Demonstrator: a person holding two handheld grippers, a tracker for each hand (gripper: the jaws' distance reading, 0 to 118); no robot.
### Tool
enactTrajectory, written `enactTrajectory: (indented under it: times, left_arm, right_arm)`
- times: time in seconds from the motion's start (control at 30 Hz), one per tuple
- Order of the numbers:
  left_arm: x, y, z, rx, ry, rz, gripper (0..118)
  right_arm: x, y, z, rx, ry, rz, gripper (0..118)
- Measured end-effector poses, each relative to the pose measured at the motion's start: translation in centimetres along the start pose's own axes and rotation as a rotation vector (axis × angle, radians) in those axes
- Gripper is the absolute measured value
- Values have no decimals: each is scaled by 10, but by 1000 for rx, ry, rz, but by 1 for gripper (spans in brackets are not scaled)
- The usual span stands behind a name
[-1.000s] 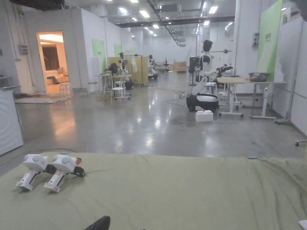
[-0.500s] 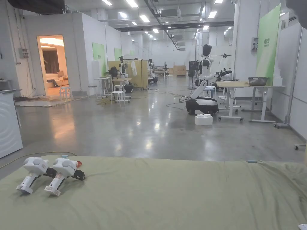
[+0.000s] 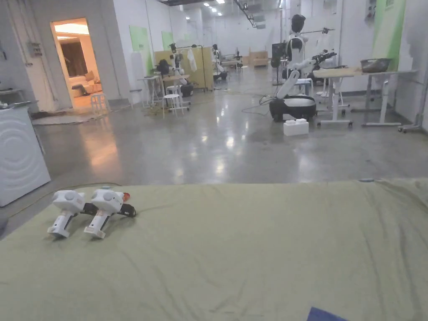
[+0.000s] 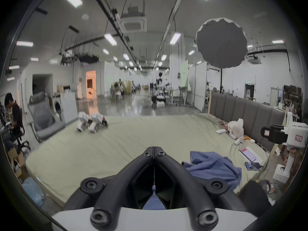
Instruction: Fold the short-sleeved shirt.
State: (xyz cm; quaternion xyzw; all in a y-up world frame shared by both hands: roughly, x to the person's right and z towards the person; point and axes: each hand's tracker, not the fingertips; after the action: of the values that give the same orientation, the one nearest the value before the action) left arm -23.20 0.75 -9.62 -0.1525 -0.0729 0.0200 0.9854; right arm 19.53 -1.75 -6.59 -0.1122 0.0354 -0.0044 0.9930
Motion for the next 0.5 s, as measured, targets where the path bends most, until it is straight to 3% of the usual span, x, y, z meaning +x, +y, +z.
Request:
enactTrajectory:
  times: [0.03,0.17,0.4,0.5]
  left_arm:
    - [-7,-5,-15,-37,-25,24,7]
    - [-27,-25,-87,-239,-98,104,65]
    - [-46,-60,-233,-473,-69,177,67]
    - [-51,-80,-281,-566,-2,143,67]
  right_arm:
    - [2,-3,-1,-13,-1,-7,0]
    - [12,-19,-5,-54,-16,-60,0]
    - [31,-40,-13,-122,-73,-104,0]
    - [39,-50,-15,-148,-99,-121,0]
